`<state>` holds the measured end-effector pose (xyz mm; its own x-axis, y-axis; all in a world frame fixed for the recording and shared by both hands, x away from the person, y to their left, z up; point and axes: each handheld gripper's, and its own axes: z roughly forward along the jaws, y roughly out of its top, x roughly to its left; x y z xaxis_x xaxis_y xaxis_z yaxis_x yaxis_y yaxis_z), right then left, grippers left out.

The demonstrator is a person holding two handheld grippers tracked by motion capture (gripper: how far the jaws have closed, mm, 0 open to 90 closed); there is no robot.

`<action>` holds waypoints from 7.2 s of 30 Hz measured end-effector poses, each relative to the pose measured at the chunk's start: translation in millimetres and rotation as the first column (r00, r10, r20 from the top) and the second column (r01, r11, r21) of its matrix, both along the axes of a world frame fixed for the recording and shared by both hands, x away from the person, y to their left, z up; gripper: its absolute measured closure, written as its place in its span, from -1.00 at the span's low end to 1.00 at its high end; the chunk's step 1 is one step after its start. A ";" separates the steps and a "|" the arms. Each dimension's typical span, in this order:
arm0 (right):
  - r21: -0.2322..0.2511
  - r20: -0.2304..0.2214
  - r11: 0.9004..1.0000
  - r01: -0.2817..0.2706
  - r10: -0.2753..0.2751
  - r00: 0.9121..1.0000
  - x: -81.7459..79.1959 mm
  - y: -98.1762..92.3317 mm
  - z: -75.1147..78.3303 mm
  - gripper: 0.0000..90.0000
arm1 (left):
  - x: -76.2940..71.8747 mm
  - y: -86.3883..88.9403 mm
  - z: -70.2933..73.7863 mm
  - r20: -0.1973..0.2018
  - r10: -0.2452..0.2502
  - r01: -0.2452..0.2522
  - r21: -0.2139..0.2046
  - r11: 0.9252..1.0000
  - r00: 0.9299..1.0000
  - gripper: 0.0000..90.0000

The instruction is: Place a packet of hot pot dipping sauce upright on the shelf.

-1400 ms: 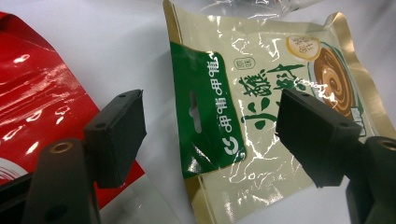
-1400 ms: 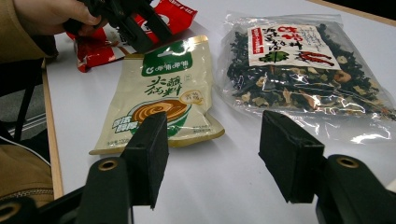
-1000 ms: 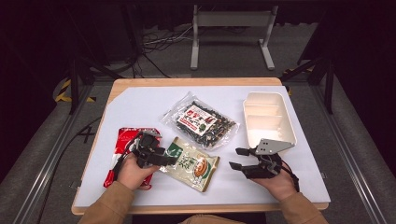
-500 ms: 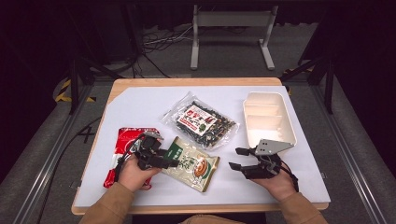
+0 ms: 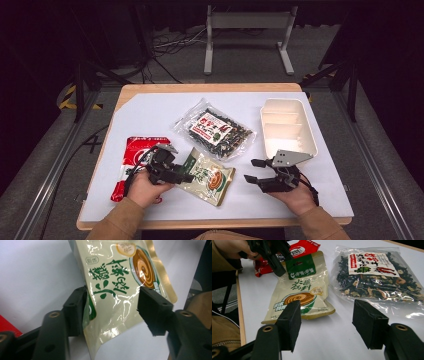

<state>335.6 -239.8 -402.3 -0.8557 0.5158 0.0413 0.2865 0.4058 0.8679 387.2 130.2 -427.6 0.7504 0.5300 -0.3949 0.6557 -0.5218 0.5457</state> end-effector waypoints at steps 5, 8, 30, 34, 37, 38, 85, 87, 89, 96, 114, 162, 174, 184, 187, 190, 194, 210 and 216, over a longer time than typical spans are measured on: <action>-0.003 -0.002 1.000 -0.006 0.006 1.000 0.0 0.7 -0.4 -0.09 | 2.5 -0.1 -3.5 0.013 0.010 -0.010 0.058 0.998 1.000 0.43; -0.014 0.009 1.000 -0.010 0.011 1.000 -0.5 0.6 0.1 -0.02 | 2.3 2.2 -2.0 0.032 0.027 -0.029 0.075 0.997 0.999 0.79; -0.017 0.034 1.000 0.001 0.000 0.999 -2.4 -1.9 3.8 0.05 | -18.4 7.2 48.1 0.162 -0.066 0.075 -0.049 0.996 0.985 0.99; -0.016 0.040 1.000 0.002 -0.002 0.999 -2.6 -2.6 4.9 0.05 | -23.1 8.0 58.1 0.186 -0.076 0.087 -0.053 0.995 0.980 0.99; -0.010 0.046 1.000 0.004 -0.004 0.999 -3.0 -3.4 6.5 0.05 | -27.1 9.5 67.6 0.205 -0.083 0.097 -0.059 0.994 0.975 0.99; -0.009 0.045 1.000 0.006 -0.005 0.999 -3.0 -3.7 6.9 0.05 | -28.5 10.1 71.2 0.216 -0.087 0.102 -0.060 0.993 0.973 0.99; -0.046 0.129 0.958 -0.282 0.286 0.950 -11.2 64.8 66.8 0.45 | -71.3 -26.9 124.2 0.411 -0.276 0.291 0.026 0.956 0.869 1.00; -0.068 0.117 0.953 -0.295 0.302 0.946 -10.7 69.1 66.4 0.55 | -71.5 -27.3 124.2 0.412 -0.281 0.296 0.029 0.955 0.866 1.00; -0.080 0.111 0.950 -0.303 0.311 0.944 -10.5 72.4 66.7 0.63 | -72.1 -27.6 124.1 0.413 -0.281 0.297 0.027 0.955 0.866 1.00; -0.118 0.092 0.944 -0.310 0.321 0.943 -10.6 76.4 67.8 0.92 | -72.4 -26.7 124.2 0.417 -0.273 0.288 0.028 0.957 0.867 1.00; -0.100 0.074 0.962 -0.253 0.261 0.962 -11.2 69.2 78.4 0.99 | -63.5 -7.5 121.3 0.421 -0.176 0.234 -0.089 0.968 0.890 0.53; -0.125 0.203 0.988 -0.087 0.111 0.973 49.4 -13.1 148.6 0.99 | -48.7 71.8 86.2 0.470 0.026 0.041 -0.131 0.990 0.882 -0.23; -0.124 0.254 0.992 -0.034 0.065 0.965 72.0 -34.3 155.7 0.99 | -45.9 79.7 84.0 0.481 0.049 0.013 -0.125 0.992 0.876 -0.30; -0.100 0.301 0.995 0.027 0.004 0.954 90.8 -54.6 155.4 0.99 | -42.8 85.5 82.2 0.478 0.095 -0.038 -0.127 0.991 0.873 -0.32; -0.100 0.312 0.994 0.047 -0.013 0.950 94.7 -59.6 155.1 0.99 | -41.1 87.8 81.3 0.474 0.111 -0.054 -0.133 0.990 0.874 -0.32; -0.102 0.328 0.993 0.067 -0.030 0.944 98.4 -64.6 154.6 0.99 | -39.8 89.4 80.5 0.476 0.119 -0.061 -0.135 0.989 0.871 -0.33; -0.107 0.364 0.990 0.092 -0.048 0.930 103.9 -71.7 154.3 0.99 | -39.3 90.0 79.9 0.476 0.126 -0.070 -0.134 0.989 0.870 -0.33; -0.082 0.384 0.971 0.226 -0.178 0.906 130.5 -95.9 150.9 0.99 | -35.3 92.9 76.8 0.471 0.134 -0.081 -0.132 0.988 0.872 -0.33; -0.111 0.371 0.964 0.240 -0.184 0.910 143.1 -104.0 153.1 0.99 | -35.0 94.2 74.9 0.462 0.141 -0.085 -0.141 0.986 0.875 -0.36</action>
